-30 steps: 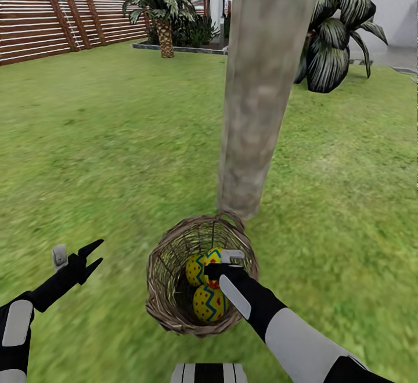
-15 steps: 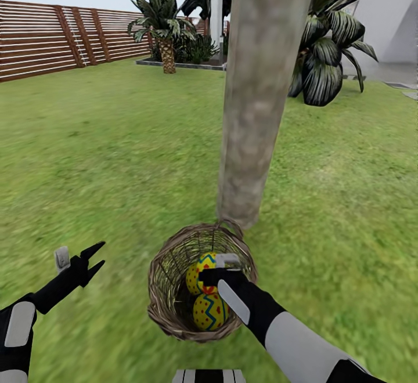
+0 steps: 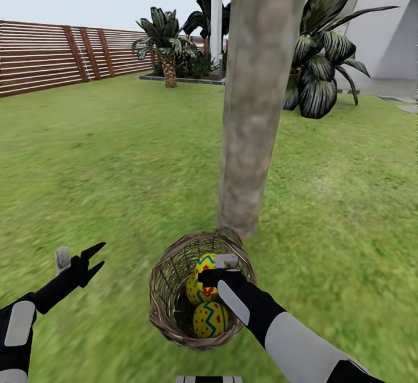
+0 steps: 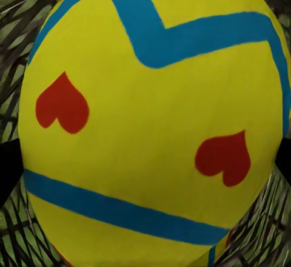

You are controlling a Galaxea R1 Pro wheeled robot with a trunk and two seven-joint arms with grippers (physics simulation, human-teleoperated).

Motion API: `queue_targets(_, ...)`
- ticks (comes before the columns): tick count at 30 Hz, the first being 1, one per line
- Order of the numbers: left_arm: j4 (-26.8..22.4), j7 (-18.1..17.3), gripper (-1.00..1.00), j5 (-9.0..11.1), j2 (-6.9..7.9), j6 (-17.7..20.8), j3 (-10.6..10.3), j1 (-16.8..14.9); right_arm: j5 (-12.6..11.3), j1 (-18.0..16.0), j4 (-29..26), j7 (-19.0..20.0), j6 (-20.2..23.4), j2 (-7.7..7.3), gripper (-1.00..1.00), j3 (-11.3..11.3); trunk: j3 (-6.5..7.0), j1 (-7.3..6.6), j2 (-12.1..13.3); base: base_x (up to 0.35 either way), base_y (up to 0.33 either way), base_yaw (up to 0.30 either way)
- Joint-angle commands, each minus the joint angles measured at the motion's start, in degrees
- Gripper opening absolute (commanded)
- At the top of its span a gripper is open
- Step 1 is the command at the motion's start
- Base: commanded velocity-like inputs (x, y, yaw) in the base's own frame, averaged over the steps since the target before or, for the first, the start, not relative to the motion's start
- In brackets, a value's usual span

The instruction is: Take the three Easter eggs out of the wicker basket on the lawn in the garden, then place them on the lawn next to a single tree (choose any tree) so that all three eggs are next to the same tree and none are left in the basket.

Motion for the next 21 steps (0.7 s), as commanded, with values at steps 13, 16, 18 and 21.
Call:
queue_targets(13, -0.06, 2.17, 1.0, 0.09, 0.11, 0.37, 0.41, -0.07, -0.53, 0.48, -0.09, 5.57, 0.16, 0.0, -1.0, 0.31, 2.84, -0.34, 0.16, -0.081, 0.0, 0.0)
queue_targets(16, -0.04, 2.17, 1.0, 0.09, 0.17, 0.37, 0.46, -0.07, -0.45, 0.48, -0.87, 5.71, 0.17, 0.0, -1.0, 0.45, 3.5, -0.42, 0.2, 0.0, 0.0, 0.0)
queue_targets(18, -0.02, 2.17, 1.0, 0.09, 0.22, 0.37, 0.55, -0.07, -0.49, 0.44, -2.65, 5.72, 0.32, 0.0, -1.0, 0.44, 3.95, -0.47, 0.22, 0.0, 0.0, 0.0)
queue_targets(21, 0.02, 2.17, 1.0, 0.09, 0.26, 0.37, 0.63, -0.07, -0.44, 0.39, -6.31, 5.72, 5.34, 0.0, -1.0, 0.22, 4.61, -0.55, 0.26, 0.0, 0.0, 0.0)
